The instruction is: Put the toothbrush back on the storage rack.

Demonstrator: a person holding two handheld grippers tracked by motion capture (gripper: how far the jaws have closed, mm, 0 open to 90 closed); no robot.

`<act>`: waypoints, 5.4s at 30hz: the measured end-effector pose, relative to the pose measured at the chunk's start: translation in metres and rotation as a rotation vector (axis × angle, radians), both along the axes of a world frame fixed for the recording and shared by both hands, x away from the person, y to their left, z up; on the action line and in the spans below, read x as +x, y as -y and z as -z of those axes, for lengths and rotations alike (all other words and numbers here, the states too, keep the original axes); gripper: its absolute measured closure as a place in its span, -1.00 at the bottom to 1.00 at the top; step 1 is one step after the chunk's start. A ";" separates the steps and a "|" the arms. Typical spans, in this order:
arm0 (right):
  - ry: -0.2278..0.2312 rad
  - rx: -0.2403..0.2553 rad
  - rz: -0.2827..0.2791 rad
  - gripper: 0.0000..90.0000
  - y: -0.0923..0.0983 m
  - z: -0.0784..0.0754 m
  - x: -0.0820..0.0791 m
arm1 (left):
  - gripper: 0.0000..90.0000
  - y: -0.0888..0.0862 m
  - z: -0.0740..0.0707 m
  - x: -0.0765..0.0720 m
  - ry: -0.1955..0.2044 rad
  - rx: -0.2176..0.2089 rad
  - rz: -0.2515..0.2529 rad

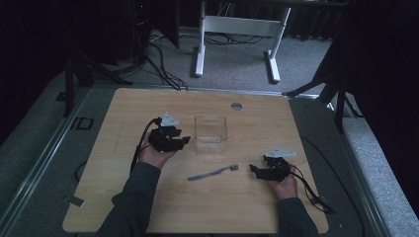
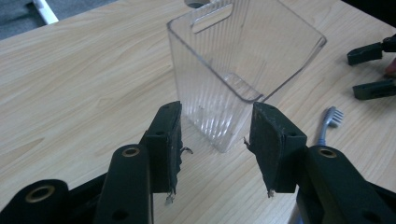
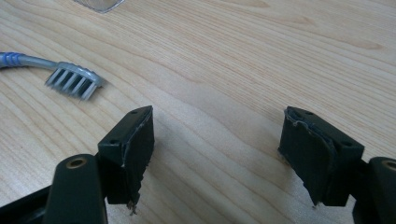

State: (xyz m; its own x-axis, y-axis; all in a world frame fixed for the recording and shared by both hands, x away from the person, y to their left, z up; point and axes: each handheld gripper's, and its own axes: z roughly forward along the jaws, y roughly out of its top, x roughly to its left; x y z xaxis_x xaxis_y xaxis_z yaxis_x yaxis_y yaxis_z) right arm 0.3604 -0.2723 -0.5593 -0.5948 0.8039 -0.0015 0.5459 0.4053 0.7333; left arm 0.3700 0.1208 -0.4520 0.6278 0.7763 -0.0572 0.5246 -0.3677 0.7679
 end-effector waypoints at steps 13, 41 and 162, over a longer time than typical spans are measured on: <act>-0.001 0.000 0.000 -0.43 0.000 0.000 0.000 | 0.22 0.011 0.001 0.000 -0.011 0.008 0.040; -0.001 0.000 0.001 -0.43 0.000 0.000 0.000 | 0.31 0.030 -0.004 0.003 -0.036 0.030 0.158; 0.000 0.001 0.001 -0.43 0.000 0.000 0.000 | 0.42 0.107 0.028 0.003 -0.243 0.207 0.372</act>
State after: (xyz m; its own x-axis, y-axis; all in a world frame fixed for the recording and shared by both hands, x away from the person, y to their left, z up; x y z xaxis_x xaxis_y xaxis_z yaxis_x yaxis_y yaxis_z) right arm 0.3604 -0.2722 -0.5593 -0.5940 0.8045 -0.0005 0.5464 0.4040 0.7336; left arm 0.3732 0.0141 -0.4802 0.8524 0.5123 -0.1043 0.4833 -0.6962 0.5308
